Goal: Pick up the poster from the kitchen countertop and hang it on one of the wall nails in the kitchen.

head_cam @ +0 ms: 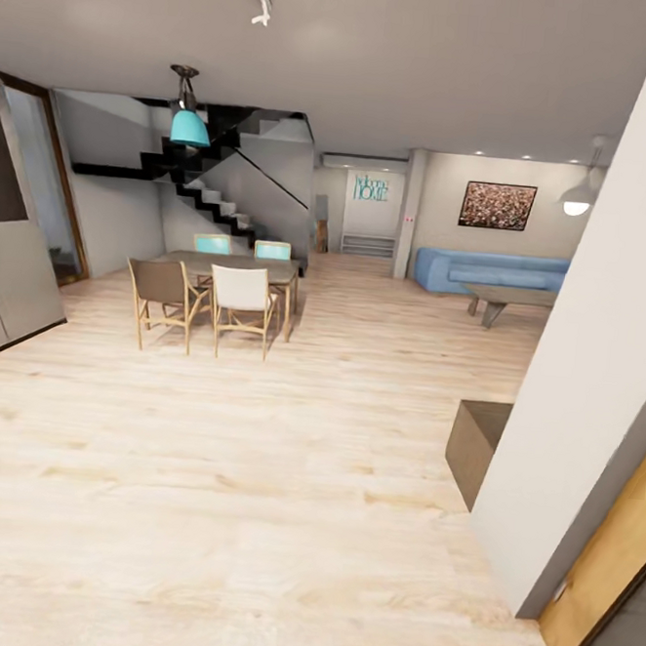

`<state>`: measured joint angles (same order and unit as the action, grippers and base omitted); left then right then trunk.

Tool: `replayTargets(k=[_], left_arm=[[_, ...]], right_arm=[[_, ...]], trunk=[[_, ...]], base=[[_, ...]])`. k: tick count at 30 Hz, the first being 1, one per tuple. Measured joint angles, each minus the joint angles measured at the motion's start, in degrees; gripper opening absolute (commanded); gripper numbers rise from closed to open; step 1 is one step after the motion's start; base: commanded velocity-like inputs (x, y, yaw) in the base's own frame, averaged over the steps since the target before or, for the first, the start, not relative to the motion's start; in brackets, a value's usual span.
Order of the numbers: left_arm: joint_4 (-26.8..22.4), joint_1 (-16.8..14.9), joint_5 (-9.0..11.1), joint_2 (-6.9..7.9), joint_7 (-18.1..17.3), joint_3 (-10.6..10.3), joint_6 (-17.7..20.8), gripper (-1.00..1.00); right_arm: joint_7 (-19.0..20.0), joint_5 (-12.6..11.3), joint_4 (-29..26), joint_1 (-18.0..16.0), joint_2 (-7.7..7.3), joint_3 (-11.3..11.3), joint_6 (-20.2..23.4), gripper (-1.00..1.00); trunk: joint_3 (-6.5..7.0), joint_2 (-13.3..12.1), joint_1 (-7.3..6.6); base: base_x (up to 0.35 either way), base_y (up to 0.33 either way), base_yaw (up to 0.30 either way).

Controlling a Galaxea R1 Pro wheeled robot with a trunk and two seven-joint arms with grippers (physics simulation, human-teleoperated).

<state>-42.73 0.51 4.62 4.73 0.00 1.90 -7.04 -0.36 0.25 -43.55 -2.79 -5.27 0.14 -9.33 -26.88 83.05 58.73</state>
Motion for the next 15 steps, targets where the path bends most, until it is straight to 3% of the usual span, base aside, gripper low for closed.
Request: replayTargets(k=[15], left_arm=[[0.1, 0.0, 0.0, 0.00, 0.0, 0.0, 0.0, 1.00]], right_arm=[[-0.1, 0.1, 0.0, 0.0, 0.09, 0.0, 0.0, 1.00]], trunk=[[0.00, 0.0, 0.00]], base=[[0.000, 0.000, 0.290]])
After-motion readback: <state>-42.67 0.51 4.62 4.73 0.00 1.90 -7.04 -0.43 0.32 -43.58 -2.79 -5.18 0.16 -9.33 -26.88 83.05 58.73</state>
